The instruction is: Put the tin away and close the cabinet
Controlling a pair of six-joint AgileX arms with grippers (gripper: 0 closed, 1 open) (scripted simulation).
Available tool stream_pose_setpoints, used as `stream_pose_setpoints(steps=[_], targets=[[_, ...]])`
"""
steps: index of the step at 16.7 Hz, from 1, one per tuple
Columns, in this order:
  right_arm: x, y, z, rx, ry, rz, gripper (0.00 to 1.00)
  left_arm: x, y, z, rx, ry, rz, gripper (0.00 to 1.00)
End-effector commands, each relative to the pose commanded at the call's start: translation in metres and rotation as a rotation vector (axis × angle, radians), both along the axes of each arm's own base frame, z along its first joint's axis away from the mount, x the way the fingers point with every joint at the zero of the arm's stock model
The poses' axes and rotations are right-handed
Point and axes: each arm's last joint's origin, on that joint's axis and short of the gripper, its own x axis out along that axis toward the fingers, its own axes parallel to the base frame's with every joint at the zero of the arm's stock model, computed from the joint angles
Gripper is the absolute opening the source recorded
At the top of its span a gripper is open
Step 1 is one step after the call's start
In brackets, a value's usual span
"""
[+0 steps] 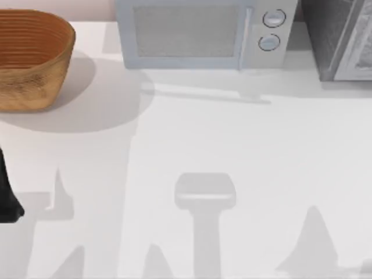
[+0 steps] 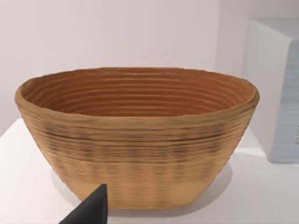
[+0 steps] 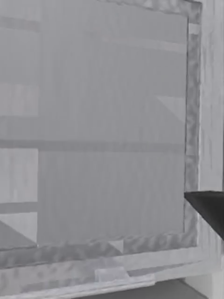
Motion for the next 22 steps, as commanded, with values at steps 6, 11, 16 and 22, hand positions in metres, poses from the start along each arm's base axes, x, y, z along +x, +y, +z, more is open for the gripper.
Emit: stream_pose_setpoints(steps=[6, 11, 16, 22], targets=[[-0.003, -0.075, -0.029, 0.018, 0.022, -0.002, 1.00, 0.000, 0.000, 0.000, 0.000, 0.000, 0.000, 1.00], [-0.009, -0.096, -0.039, 0.014, 0.020, 0.000, 1.00, 0.000, 0.000, 0.000, 0.000, 0.000, 0.000, 1.00], [-0.009, -0.094, -0.040, 0.018, 0.023, 0.002, 1.00, 0.000, 0.000, 0.000, 0.000, 0.000, 0.000, 1.00], [0.009, -0.128, 0.000, 0.010, 0.019, 0.007, 1.00, 0.000, 0.000, 0.000, 0.000, 0.000, 0.000, 1.00]])
